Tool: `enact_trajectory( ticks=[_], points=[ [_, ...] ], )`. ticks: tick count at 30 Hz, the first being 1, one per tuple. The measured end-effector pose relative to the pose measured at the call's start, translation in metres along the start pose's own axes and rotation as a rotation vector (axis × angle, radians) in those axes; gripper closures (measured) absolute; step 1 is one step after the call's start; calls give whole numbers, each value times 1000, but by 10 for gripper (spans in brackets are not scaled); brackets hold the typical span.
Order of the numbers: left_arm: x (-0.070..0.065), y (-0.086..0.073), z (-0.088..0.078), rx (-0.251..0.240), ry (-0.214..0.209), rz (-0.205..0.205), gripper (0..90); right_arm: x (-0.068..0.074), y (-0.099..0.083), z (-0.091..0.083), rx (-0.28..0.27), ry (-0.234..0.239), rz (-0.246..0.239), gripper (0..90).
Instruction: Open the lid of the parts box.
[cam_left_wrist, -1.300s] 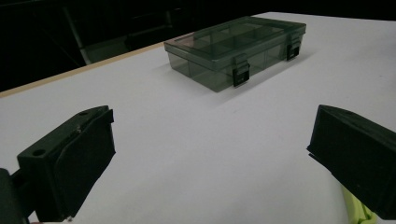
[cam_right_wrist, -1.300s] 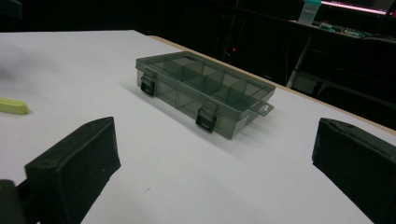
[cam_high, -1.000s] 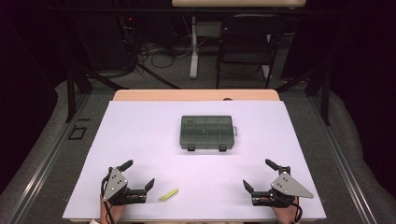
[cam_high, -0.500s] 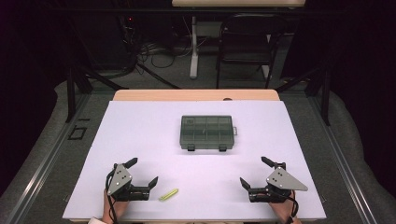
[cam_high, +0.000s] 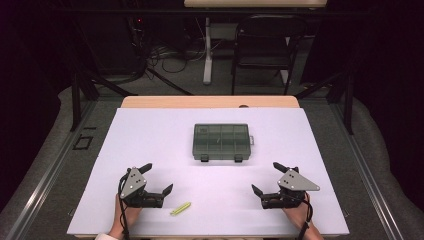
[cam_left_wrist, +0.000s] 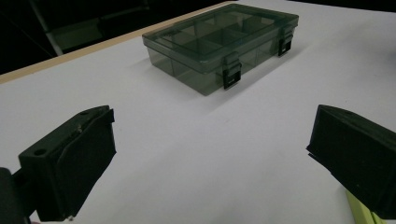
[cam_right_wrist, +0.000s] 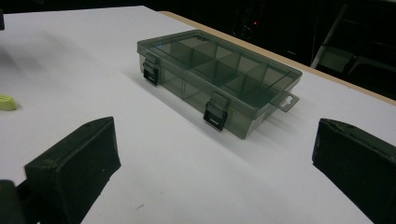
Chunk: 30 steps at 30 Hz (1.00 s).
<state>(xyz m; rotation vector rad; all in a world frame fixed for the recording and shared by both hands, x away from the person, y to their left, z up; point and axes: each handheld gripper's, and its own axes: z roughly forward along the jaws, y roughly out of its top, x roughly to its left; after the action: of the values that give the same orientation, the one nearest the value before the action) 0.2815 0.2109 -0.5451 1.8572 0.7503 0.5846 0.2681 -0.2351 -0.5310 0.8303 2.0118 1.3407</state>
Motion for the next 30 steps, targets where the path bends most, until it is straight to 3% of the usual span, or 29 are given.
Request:
enact_trajectory(
  ticks=[6, 13, 16, 19, 30],
  points=[
    [7, 7, 5, 14, 0, 6, 2, -8, 3, 9, 14, 9, 11, 0],
    [11, 14, 19, 35, -31, 16, 5, -19, 7, 23, 50, 22, 30, 0],
    [12, 17, 26, 42, -51, 3, 0, -23, 7, 30, 75, 36, 35, 0],
    [13, 22, 36, 55, -66, 19, 0, -28, 9, 39, 103, 41, 46, 0],
    [15, 33, 56, 66, -93, 29, 0, -37, 17, 55, 132, 51, 46, 0]
  ],
)
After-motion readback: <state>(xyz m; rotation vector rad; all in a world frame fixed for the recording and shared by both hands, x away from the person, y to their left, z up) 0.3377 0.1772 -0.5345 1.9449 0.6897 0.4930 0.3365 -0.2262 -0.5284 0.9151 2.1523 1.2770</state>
